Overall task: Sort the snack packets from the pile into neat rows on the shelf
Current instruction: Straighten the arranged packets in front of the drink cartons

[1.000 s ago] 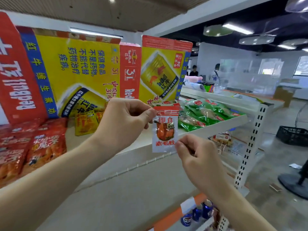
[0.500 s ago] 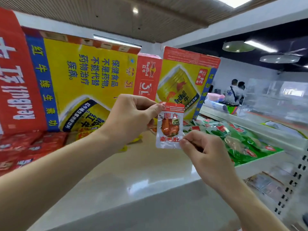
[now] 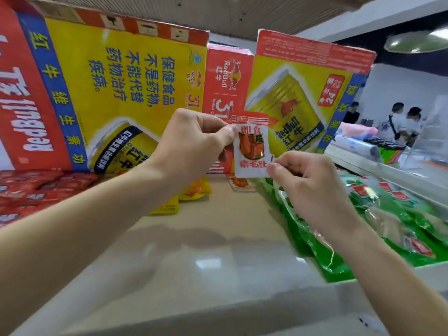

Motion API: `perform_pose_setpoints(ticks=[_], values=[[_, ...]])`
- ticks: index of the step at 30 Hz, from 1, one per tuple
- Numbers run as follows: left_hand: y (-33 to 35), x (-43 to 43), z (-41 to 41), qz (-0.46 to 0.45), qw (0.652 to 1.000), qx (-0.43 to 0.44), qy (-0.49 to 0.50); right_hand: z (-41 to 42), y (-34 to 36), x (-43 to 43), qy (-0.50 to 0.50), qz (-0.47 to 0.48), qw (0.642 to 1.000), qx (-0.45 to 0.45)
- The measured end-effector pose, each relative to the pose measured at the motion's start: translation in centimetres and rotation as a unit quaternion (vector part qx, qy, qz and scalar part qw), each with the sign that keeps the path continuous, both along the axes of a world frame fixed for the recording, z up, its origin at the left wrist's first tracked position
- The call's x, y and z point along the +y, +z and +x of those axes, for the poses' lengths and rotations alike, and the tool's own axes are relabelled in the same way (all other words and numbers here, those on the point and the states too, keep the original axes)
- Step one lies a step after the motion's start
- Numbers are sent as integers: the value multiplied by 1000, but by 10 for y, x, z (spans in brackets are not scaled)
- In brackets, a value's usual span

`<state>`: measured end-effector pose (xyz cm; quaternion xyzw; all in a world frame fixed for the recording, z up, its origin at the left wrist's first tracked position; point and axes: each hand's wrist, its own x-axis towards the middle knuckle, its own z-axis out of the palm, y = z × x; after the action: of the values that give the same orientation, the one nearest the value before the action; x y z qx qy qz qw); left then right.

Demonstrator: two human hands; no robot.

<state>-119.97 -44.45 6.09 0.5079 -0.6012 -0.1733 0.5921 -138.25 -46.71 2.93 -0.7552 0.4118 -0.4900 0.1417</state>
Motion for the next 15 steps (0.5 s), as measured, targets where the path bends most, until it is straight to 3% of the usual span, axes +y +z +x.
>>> perform_pose_setpoints(ticks=[7, 15], values=[[5, -49, -15, 13, 993, -9, 115, -8, 29, -59, 15, 60, 990, 125], [-14, -97, -15, 106, 978, -7, 179, 0, 35, -99, 8, 157, 957, 244]])
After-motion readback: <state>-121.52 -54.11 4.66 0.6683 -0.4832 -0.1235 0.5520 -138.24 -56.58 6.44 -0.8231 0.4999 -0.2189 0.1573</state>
